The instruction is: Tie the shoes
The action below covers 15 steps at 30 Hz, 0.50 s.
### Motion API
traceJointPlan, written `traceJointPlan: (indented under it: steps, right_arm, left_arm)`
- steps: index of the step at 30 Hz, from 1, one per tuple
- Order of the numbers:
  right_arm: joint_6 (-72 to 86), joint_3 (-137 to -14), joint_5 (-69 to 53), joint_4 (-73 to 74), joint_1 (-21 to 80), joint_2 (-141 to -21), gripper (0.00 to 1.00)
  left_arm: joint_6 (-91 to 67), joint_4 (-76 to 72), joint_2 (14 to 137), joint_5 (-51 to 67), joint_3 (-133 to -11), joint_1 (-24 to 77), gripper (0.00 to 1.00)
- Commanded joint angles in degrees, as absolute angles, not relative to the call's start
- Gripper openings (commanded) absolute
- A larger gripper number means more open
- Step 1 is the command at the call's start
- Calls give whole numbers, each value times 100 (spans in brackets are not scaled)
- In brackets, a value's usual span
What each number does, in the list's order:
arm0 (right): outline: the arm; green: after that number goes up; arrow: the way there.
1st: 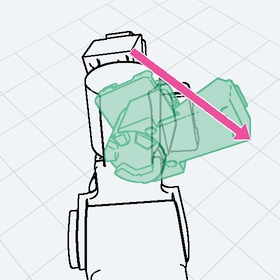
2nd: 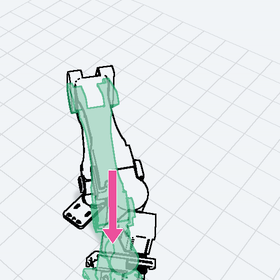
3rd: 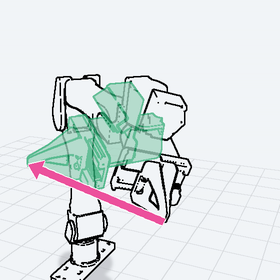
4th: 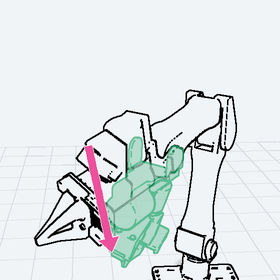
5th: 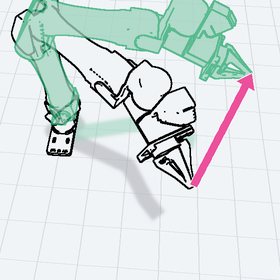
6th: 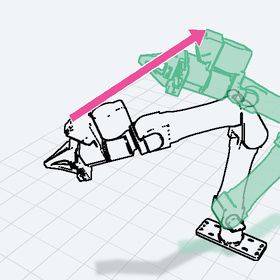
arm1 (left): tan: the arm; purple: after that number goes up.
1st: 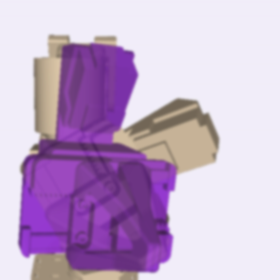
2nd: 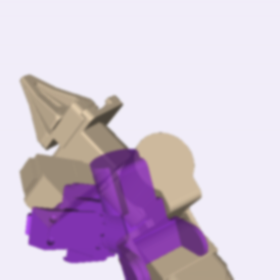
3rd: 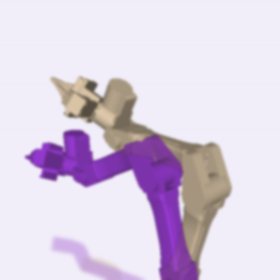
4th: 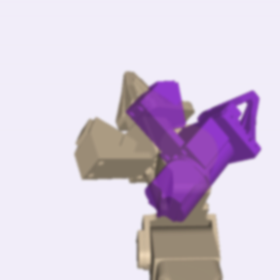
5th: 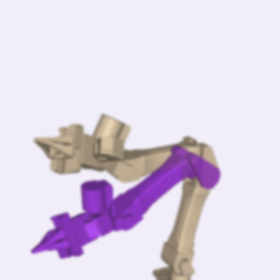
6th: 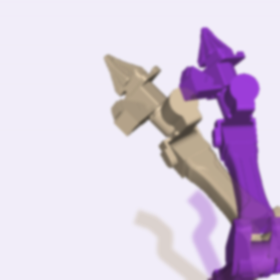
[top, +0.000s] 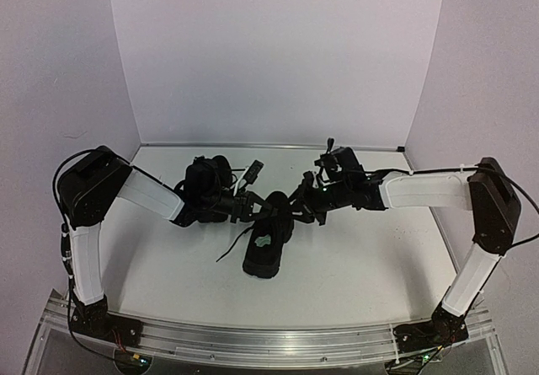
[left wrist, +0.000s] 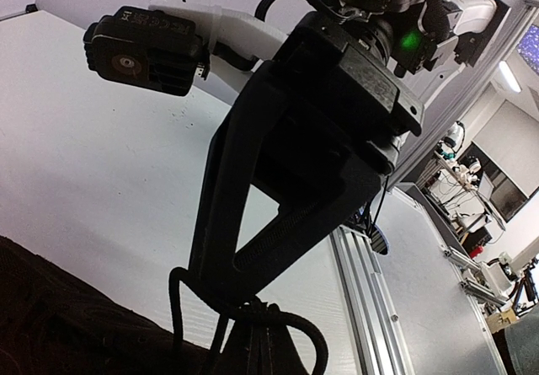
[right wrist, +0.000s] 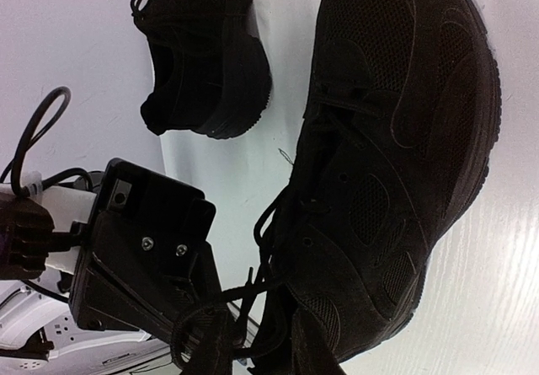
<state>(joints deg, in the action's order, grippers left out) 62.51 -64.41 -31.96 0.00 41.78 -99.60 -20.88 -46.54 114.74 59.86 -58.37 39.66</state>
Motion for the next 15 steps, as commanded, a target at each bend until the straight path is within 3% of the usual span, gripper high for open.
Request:
traceJointPlan:
  steps: [1, 6, 8, 15]
  right_arm:
    - [6291, -6662, -3294, -153, 4201, -10071, 17]
    - [6300, -6660, -3317, -153, 4201, -10057, 10]
    - [6268, -6640, -3307, -144, 4201, -9992, 11]
    - [5262, -6293, -3093, 95, 4151, -9275, 31]
  left_arm:
    - [-2013, -4813, 11496, 6019, -5882, 3955, 0]
    - [-1975, -4761, 11499, 6031, -5884, 3958, 0]
    - [-1969, -4728, 11496, 6044, -5884, 3955, 0]
    - [-2046, -4653, 11513, 6246, -5891, 3910, 0]
